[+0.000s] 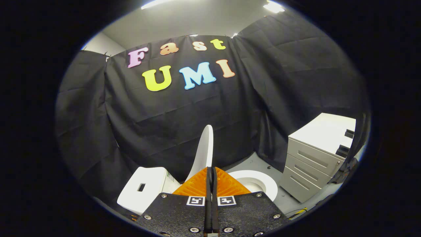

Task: Open the toilet lid.

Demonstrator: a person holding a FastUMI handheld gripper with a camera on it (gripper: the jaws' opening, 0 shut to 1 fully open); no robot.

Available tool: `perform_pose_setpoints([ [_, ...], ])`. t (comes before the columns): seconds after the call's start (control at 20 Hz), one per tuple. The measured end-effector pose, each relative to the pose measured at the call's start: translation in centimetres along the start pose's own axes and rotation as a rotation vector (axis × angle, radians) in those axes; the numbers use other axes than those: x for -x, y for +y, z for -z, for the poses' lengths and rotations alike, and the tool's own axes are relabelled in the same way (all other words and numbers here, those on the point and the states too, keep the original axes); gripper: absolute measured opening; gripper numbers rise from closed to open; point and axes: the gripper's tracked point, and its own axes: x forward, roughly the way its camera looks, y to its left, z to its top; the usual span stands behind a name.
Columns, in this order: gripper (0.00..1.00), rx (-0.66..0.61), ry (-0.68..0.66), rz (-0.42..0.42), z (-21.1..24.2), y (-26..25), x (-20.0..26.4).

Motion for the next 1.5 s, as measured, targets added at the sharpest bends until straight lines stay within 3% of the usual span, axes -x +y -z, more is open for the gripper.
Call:
perform_pose_setpoints([
  [0.6, 0.0, 0.162, -0.061, -0.173, -0.8, 13.0, 3.1],
  [1.25, 0.0, 0.275, -0.079, -0.36, 2.8, 24.4, 4.9],
  [1.5, 0.0, 0.29, -0.085, -0.406, 3.8, 26.5, 4.7],
])
